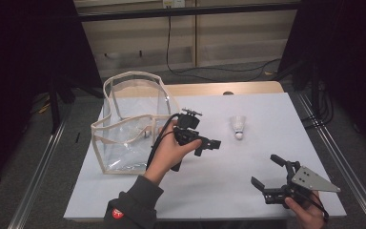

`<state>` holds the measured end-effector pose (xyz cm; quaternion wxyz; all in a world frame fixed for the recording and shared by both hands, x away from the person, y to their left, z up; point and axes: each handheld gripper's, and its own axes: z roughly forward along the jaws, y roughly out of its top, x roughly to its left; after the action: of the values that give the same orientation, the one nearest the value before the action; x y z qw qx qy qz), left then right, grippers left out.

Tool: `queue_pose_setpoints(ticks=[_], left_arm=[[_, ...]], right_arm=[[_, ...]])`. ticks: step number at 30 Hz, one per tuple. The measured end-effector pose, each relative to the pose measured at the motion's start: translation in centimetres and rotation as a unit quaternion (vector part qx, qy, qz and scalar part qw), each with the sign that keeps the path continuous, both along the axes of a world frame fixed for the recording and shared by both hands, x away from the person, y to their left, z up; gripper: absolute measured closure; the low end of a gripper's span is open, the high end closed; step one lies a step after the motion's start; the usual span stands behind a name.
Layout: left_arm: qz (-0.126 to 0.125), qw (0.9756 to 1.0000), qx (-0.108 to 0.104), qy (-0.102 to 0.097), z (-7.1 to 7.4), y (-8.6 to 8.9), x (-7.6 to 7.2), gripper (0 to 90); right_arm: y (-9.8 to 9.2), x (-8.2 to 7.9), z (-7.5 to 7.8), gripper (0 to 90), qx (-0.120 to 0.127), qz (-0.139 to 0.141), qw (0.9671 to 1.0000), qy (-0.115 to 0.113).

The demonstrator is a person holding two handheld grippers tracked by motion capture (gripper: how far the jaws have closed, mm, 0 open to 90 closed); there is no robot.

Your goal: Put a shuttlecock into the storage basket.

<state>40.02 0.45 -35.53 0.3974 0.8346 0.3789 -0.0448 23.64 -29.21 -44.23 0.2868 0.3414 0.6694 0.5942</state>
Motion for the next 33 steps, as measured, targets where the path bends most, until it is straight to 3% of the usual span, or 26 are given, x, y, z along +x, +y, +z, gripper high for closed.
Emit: queue_pose_setpoints(ticks=[16,33], left_arm=[[0.002,0.9999,0.004,-0.014,-1.8,-1.2,0.1,7.1],[-0.004,0.9997,0.002,-0.023,-2.6,-2.2,0.4,8.1]], right_arm=[[0.0,0.0,0.0,0.1,-0.001,0.000,1.0000,0.000],[0.0,0.1,-0.1,0.1,-0.003,-0.001,1.0000,0.001]])
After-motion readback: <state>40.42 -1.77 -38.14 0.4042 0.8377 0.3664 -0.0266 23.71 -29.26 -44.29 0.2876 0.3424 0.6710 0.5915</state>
